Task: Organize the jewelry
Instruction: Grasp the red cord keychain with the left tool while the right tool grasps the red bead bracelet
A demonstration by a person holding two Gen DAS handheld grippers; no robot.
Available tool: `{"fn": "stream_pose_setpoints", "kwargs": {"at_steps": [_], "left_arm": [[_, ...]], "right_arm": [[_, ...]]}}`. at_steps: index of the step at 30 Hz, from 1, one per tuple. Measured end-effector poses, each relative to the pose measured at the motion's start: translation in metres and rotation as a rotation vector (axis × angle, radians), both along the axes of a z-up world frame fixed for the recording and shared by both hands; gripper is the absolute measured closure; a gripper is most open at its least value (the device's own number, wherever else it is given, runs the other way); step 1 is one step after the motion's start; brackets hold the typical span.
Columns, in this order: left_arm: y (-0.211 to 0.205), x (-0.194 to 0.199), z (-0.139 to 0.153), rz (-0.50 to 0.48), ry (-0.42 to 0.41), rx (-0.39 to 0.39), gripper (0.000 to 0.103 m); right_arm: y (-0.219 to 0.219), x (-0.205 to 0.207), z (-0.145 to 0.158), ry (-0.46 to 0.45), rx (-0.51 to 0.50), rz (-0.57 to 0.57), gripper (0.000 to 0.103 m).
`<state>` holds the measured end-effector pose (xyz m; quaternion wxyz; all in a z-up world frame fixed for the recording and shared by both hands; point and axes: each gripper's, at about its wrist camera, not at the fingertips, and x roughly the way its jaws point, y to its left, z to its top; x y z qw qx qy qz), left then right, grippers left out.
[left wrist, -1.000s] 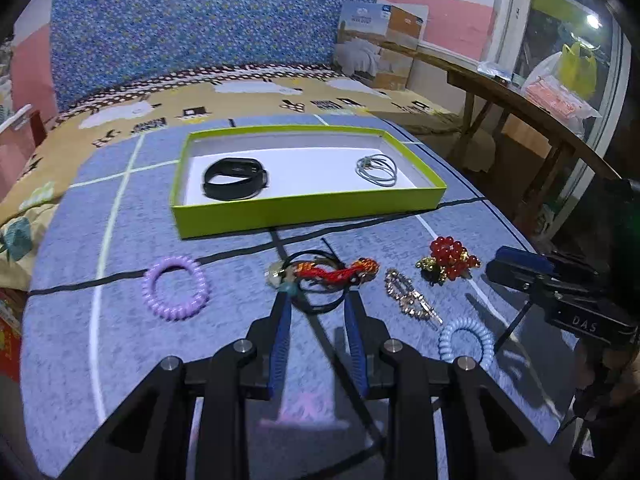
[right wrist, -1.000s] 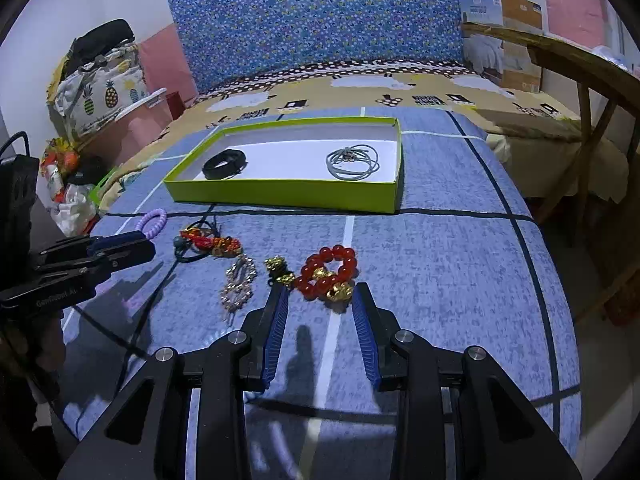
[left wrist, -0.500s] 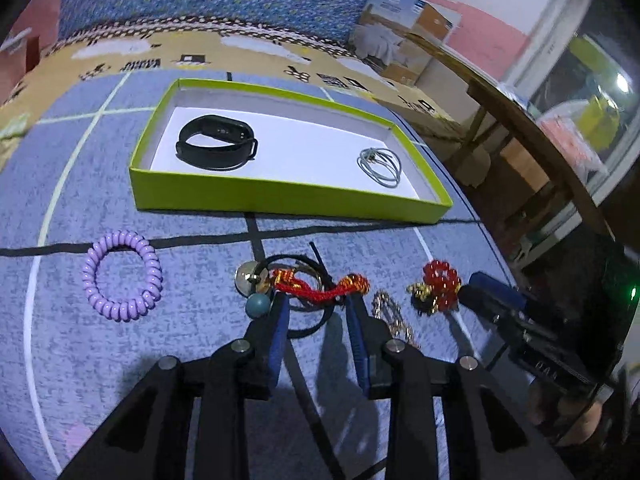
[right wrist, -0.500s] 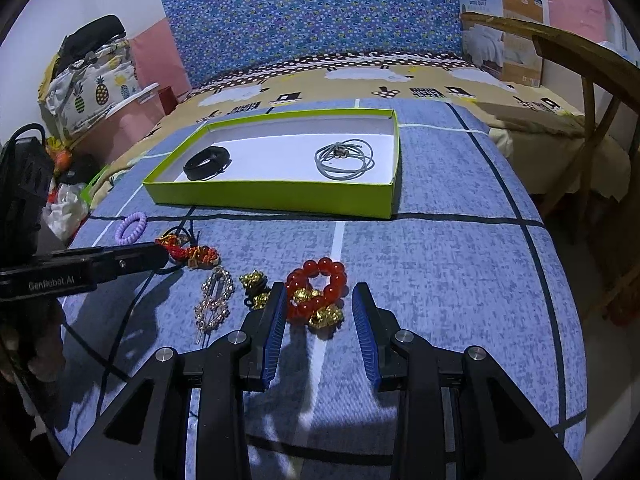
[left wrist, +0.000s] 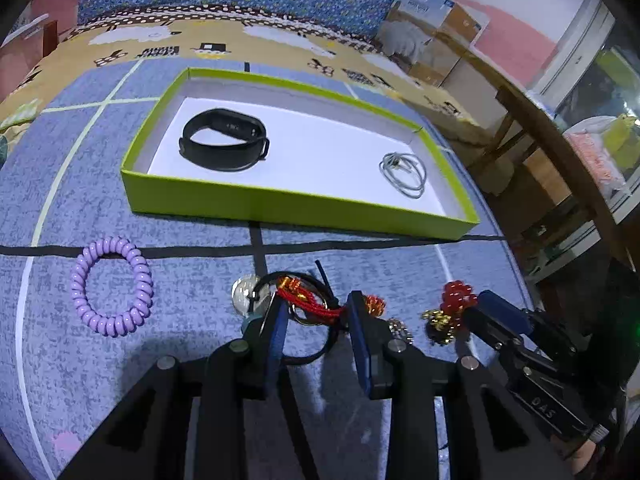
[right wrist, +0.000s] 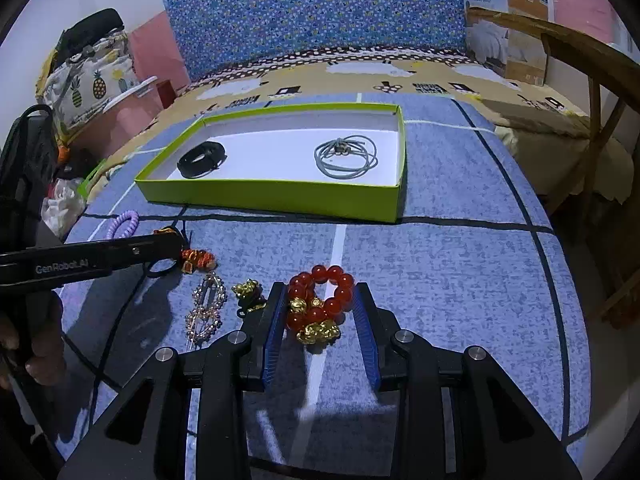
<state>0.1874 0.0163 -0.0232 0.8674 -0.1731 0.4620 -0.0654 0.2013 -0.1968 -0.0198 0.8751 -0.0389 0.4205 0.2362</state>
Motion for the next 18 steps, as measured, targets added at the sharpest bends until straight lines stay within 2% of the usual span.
{"fn": "stream_pose_setpoints", "kwargs": {"at_steps": [4,6,8,9,10,13,14,18], "left_arm": [[-0.001,0.0,0.0,0.009,-0.019,0.022,0.081],[0.0,0.0,0.001,0.016,-0.026,0.03,0.092],[0.002,-0.001,0.001,0.018,-0.03,0.03,0.093],[0.002,-0.002,0.001,0.018,-0.034,0.032,0.096],[0.002,-0.003,0.001,0.017,-0.038,0.039,0.096],[0.003,-0.006,0.003,0.012,-0.05,0.039,0.096],[0.003,-0.008,0.003,0.01,-0.056,0.037,0.096],[0.004,-0.017,0.011,-0.004,-0.089,0.024,0.097]], "right_arm": [[-0.002,0.001,-0.004,0.019,0.005,-0.002,0.069],[-0.004,0.002,-0.005,0.022,0.015,-0.006,0.07],[-0.005,0.002,-0.005,0.023,0.02,-0.006,0.072],[-0.005,0.002,-0.004,0.021,0.021,-0.007,0.081],[-0.005,0.002,-0.004,0.018,0.019,-0.008,0.085],[-0.006,-0.001,-0.002,0.01,0.01,-0.009,0.085],[-0.006,-0.002,-0.001,0.008,0.01,-0.009,0.09],[-0.01,-0.006,0.002,0.0,0.014,-0.016,0.091]]}}
